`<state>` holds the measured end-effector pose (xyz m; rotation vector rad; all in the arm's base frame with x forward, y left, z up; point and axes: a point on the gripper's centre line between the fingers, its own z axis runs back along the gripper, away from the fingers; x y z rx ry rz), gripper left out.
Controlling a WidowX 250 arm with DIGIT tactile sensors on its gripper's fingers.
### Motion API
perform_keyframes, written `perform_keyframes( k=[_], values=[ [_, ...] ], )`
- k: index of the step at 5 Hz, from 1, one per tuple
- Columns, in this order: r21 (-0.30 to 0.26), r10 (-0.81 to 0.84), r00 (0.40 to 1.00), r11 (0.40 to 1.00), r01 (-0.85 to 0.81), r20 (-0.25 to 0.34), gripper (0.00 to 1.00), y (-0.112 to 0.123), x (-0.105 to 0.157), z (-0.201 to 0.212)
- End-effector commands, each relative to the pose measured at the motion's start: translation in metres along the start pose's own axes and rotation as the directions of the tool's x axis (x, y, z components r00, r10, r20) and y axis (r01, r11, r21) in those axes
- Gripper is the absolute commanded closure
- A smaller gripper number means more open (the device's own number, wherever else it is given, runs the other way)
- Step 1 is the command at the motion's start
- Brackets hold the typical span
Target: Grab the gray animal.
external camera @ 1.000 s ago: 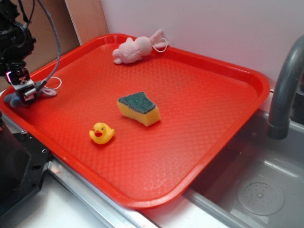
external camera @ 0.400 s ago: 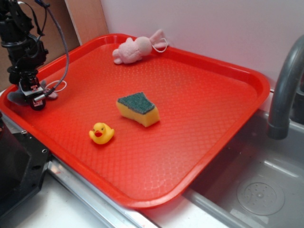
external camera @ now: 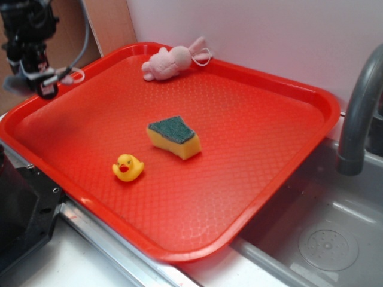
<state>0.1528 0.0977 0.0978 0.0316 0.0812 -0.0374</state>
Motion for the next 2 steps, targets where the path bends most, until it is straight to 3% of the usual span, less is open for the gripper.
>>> perform_keyframes(
  k=[1, 2],
  values=[
    [0.008, 0.018, 0.998, 1.000, -0.018, 0.052, 1.00, -0.034, 0.020, 0.062],
    [-0.022, 0.105, 0.985, 0.994, -0.103, 0.134, 1.00, -0.050, 0.039, 0.090]
  ],
)
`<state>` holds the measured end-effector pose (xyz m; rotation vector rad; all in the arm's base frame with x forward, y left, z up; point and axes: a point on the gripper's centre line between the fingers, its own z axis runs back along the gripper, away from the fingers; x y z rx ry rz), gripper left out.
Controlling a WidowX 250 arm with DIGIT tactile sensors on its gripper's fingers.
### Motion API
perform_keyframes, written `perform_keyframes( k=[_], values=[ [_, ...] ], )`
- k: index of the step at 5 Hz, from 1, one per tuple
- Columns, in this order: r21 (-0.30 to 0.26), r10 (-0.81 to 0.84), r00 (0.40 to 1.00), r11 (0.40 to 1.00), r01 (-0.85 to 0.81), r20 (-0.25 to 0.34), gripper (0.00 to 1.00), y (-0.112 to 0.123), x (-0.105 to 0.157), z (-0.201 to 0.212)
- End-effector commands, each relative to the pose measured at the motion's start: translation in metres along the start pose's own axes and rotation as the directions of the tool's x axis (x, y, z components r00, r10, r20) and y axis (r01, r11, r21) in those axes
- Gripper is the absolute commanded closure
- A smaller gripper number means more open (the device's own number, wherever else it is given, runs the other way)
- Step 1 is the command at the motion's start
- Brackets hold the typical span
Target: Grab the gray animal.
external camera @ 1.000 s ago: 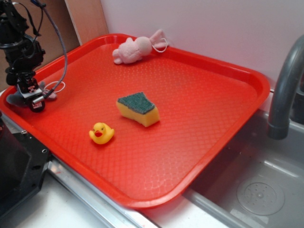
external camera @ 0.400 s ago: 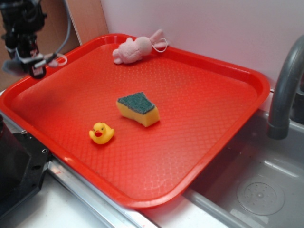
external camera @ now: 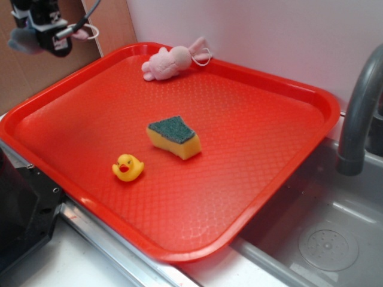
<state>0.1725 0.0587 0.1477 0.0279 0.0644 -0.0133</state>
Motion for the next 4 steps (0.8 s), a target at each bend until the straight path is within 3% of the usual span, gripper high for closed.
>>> perform_keyframes(
  k=[1, 3, 4],
  values=[
    [0.004, 0.127, 0.973, 0.991, -0.130, 0.193, 1.00, -0.028, 0.020, 0.059],
    [-0.071, 0.166, 0.963, 0.985, -0.155, 0.213, 1.00, -0.023, 0.019, 0.069],
    [-0.078, 0.176, 0.961, 0.984, -0.162, 0.215, 1.00, -0.021, 0.019, 0.070]
  ],
)
